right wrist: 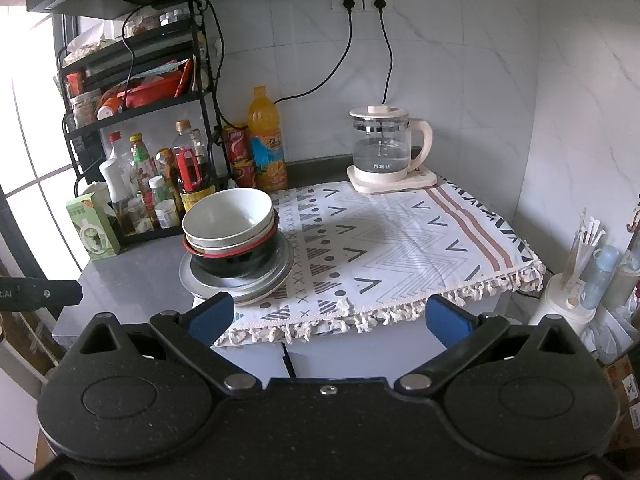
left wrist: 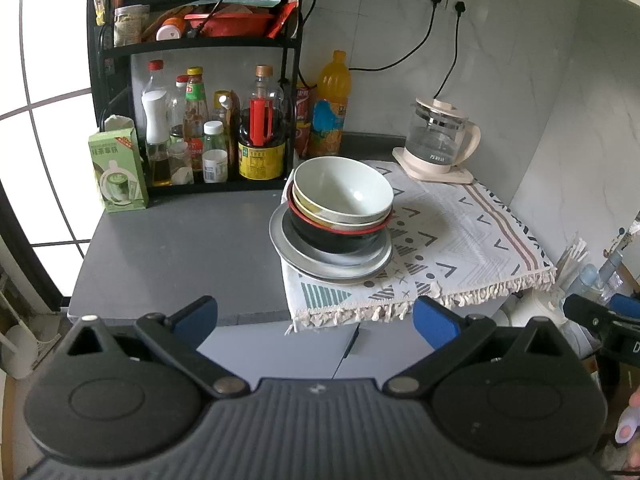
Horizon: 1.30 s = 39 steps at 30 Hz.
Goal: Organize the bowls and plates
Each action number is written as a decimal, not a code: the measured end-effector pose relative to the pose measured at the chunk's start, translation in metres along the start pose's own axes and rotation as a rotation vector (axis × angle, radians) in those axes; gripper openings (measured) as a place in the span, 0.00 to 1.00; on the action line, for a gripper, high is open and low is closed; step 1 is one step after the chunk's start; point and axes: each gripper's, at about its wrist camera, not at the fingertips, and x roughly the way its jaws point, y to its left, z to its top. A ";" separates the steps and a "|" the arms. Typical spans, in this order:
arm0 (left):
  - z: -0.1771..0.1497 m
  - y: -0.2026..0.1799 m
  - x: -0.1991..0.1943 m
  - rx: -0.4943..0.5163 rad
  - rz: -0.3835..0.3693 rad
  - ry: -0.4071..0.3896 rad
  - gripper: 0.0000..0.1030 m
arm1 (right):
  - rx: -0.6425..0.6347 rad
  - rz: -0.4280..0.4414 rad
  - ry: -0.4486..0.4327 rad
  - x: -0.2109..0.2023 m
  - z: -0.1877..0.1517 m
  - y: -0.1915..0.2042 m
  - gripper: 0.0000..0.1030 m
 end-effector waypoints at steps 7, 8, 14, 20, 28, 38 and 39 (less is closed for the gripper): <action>0.000 0.002 0.002 0.003 0.004 0.009 1.00 | -0.009 0.000 -0.008 0.000 -0.001 0.003 1.00; 0.001 0.003 0.003 0.003 0.004 0.011 1.00 | -0.005 0.005 -0.008 -0.001 0.000 0.003 1.00; 0.001 0.002 0.005 0.015 0.001 0.005 1.00 | -0.011 0.002 -0.010 -0.003 0.001 0.001 1.00; 0.001 -0.001 0.009 0.025 -0.003 0.014 1.00 | -0.008 0.018 0.002 -0.001 0.003 0.000 1.00; -0.001 -0.004 0.013 0.034 0.002 0.027 1.00 | -0.006 0.020 0.008 -0.001 0.002 -0.003 1.00; -0.001 -0.009 0.016 0.027 0.003 0.032 1.00 | 0.009 0.025 0.016 -0.001 0.000 -0.008 1.00; -0.001 -0.010 0.016 0.022 0.003 0.036 1.00 | 0.014 0.027 0.019 -0.002 0.000 -0.008 1.00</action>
